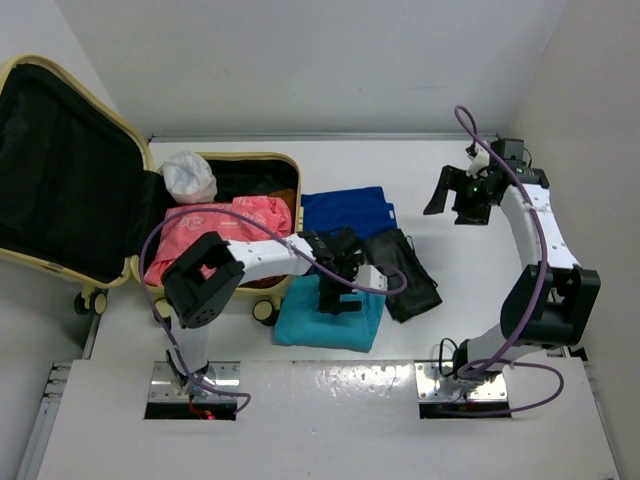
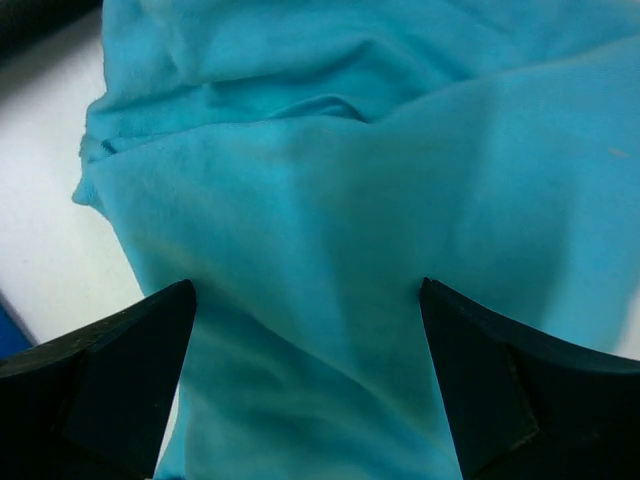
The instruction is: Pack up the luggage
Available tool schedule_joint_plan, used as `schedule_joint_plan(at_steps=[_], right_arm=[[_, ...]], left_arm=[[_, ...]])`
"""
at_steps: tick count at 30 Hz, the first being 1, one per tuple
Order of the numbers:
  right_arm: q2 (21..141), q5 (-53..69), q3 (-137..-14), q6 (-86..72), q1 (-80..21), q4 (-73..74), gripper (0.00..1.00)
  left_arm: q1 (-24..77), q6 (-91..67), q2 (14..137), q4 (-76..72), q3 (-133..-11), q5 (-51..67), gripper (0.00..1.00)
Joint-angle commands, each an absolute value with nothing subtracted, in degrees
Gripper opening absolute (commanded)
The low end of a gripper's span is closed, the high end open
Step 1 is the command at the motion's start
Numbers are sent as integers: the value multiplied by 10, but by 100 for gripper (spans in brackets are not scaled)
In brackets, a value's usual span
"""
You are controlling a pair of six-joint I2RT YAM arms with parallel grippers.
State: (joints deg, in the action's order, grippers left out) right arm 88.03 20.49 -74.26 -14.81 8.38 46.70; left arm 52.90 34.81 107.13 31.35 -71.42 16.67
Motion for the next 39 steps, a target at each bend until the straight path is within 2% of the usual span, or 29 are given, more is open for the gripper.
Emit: schedule_joint_plan(at_steps=[1, 7, 9, 10, 11, 13, 14, 17, 18, 21, 23, 28, 32, 36, 39], right_arm=[[858, 228, -743, -141, 91, 464, 91], [867, 233, -764, -140, 96, 470, 91], [870, 235, -771, -139, 96, 472, 90], [871, 236, -774, -138, 97, 472, 88], [873, 237, -779, -135, 96, 474, 86], [876, 238, -785, -135, 97, 475, 84], [877, 239, -787, -133, 98, 476, 82], [881, 247, -794, -134, 97, 472, 79], [886, 248, -801, -134, 96, 473, 79], [896, 259, -809, -140, 97, 468, 78], [902, 272, -816, -140, 96, 464, 77], [931, 305, -831, -142, 96, 453, 77], [952, 330, -838, -144, 89, 432, 75], [976, 340, -857, -150, 75, 419, 75], [990, 342, -870, -157, 60, 402, 75]], left_arm=[[533, 330, 1114, 272, -732, 126, 100], [545, 318, 1159, 229, -728, 63, 100], [545, 318, 1174, 223, -728, 63, 94], [545, 323, 1174, 223, -723, 69, 88], [545, 323, 1179, 223, -715, 77, 72], [545, 329, 1179, 223, -715, 83, 59], [545, 329, 1179, 223, -715, 90, 45], [531, 336, 1152, 229, -715, 119, 26], [525, 336, 1142, 235, -724, 126, 15], [495, 307, 1085, 236, -767, 154, 4], [463, 265, 1049, 253, -836, 183, 0], [376, 132, 1022, 298, -1013, 247, 0], [283, 61, 1005, 298, -1107, 213, 0], [209, 39, 994, 298, -1114, 101, 0], [143, 33, 989, 283, -1066, 70, 0]])
